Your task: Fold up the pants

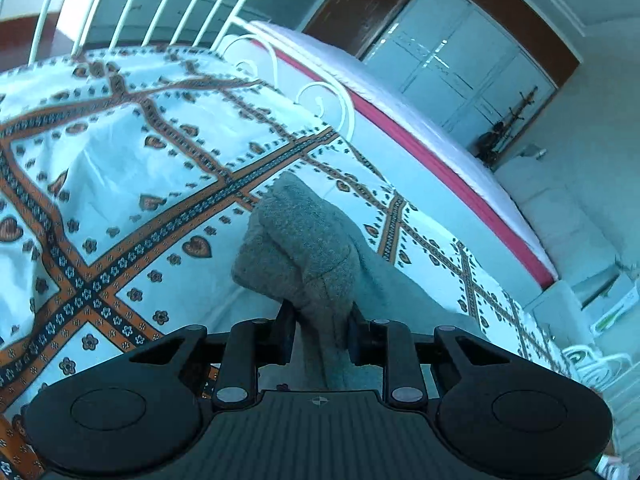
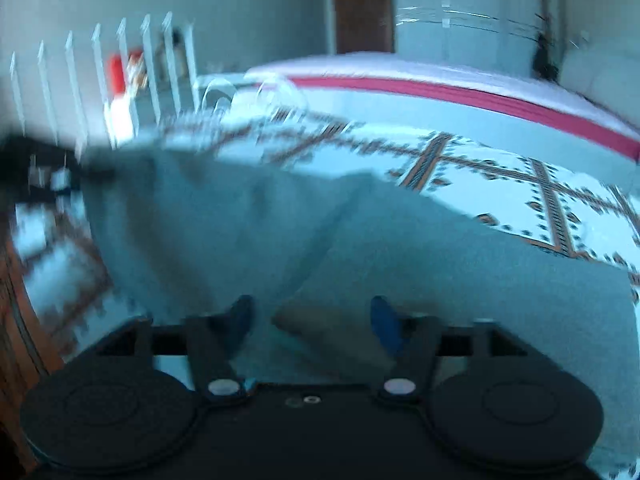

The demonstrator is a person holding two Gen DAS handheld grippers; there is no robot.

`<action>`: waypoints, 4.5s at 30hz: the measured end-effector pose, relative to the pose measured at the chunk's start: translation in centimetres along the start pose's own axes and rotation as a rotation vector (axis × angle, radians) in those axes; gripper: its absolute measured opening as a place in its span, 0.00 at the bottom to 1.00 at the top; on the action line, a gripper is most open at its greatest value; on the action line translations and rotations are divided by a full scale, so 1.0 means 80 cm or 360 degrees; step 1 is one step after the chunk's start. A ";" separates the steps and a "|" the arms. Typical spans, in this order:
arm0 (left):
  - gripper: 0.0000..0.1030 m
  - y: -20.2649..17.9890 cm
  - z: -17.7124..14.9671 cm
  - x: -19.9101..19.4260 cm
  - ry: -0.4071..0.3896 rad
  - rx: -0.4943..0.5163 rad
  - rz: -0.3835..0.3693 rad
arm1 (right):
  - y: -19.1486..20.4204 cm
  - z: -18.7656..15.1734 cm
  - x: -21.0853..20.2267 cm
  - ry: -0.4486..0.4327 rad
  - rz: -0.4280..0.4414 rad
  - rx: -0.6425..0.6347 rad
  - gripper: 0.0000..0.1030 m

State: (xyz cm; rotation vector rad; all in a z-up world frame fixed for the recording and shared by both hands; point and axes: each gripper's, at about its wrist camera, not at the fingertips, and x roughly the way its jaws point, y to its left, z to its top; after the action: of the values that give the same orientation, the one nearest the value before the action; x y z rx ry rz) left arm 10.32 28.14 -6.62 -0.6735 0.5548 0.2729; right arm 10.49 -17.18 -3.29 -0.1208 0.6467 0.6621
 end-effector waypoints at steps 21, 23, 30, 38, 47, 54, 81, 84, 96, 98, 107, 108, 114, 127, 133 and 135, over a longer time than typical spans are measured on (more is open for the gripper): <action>0.22 -0.017 -0.008 -0.015 -0.0022 0.0056 0.0012 | 0.031 -0.020 0.047 0.0193 -0.0277 -0.0275 0.80; 0.22 -0.019 -0.008 -0.016 -0.0027 0.0060 -0.0001 | 0.027 -0.015 0.048 0.0212 -0.0272 -0.0215 0.80; 0.16 -0.035 -0.010 -0.029 -0.0040 0.0157 -0.0018 | 0.023 -0.008 0.031 0.0168 -0.0276 -0.0140 0.79; 0.16 -0.023 -0.015 -0.028 -0.0006 0.0069 0.0112 | -0.002 0.009 -0.010 0.0042 -0.0251 0.0006 0.80; 0.47 0.055 -0.025 0.014 0.0204 -0.0151 0.0054 | -0.016 0.011 -0.024 0.0034 -0.0238 -0.0019 0.80; 0.61 0.066 -0.016 0.053 0.0096 -0.0224 -0.0033 | -0.011 0.006 -0.016 0.0064 -0.0240 -0.0046 0.80; 0.30 -0.298 -0.102 0.030 0.0012 0.0645 -0.0580 | -0.204 -0.017 -0.159 -0.0233 -0.0523 0.0748 0.80; 0.38 -0.345 -0.151 0.069 0.0327 0.0659 -0.0684 | -0.237 -0.032 -0.191 -0.0284 -0.0618 0.0888 0.81; 0.94 -0.312 -0.140 0.015 0.0230 0.0758 -0.0629 | -0.257 -0.032 -0.186 -0.0313 -0.0378 0.1107 0.81; 0.94 -0.303 -0.132 0.009 0.0225 0.0781 -0.0660 | -0.242 -0.025 -0.174 -0.0295 -0.0340 0.1061 0.81; 0.94 -0.286 -0.124 -0.081 0.0031 0.1042 -0.0842 | -0.188 -0.004 -0.137 -0.0242 -0.0225 0.0948 0.81; 0.94 -0.286 -0.128 -0.094 -0.0016 0.1088 -0.0839 | -0.184 -0.004 -0.133 -0.0229 -0.0219 0.0933 0.81; 0.94 -0.290 -0.138 -0.128 -0.0069 0.1176 -0.0805 | -0.161 -0.003 -0.118 -0.0181 -0.0230 0.0849 0.81; 0.94 -0.231 -0.103 -0.038 0.0189 0.1001 -0.0158 | -0.192 -0.018 -0.127 -0.0163 -0.0050 0.1013 0.56; 0.94 -0.197 -0.101 -0.012 0.0313 0.0753 -0.0037 | -0.189 -0.019 -0.104 -0.0125 0.0103 0.1153 0.53; 0.94 -0.186 -0.098 -0.013 0.0300 0.0662 -0.0050 | -0.193 -0.020 -0.090 -0.0108 0.0131 0.1245 0.50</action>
State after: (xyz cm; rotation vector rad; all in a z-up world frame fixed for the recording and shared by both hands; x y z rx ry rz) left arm 12.49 11.75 -3.46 -0.3047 0.7544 0.0594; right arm 14.68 -33.72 -1.79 0.6537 0.8066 0.4509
